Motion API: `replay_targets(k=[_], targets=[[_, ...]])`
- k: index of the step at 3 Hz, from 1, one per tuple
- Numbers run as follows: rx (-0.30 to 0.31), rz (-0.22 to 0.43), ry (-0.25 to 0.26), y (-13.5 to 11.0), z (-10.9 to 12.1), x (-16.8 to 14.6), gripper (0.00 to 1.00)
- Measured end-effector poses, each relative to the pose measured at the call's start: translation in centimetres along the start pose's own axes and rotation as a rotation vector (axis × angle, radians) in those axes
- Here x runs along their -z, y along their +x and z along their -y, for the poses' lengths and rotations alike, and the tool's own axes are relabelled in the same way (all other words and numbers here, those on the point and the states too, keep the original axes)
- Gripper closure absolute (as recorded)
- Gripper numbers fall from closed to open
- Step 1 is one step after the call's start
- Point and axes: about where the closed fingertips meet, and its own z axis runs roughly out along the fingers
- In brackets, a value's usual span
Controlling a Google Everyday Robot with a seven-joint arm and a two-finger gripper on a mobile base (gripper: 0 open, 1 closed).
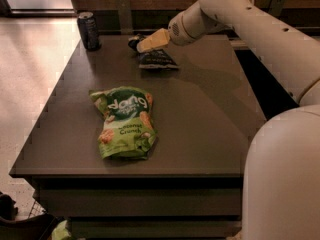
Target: Pick blue chip bag
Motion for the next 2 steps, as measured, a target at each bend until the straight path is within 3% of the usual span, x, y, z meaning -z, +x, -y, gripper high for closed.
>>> replay_targets(k=[1,2], targets=[[-0.007,0.026,-0.049,0.6,-1.2,-3.8,0.03],[-0.003,0.052,-0.065,0.6,-1.6,-5.3,0.26]])
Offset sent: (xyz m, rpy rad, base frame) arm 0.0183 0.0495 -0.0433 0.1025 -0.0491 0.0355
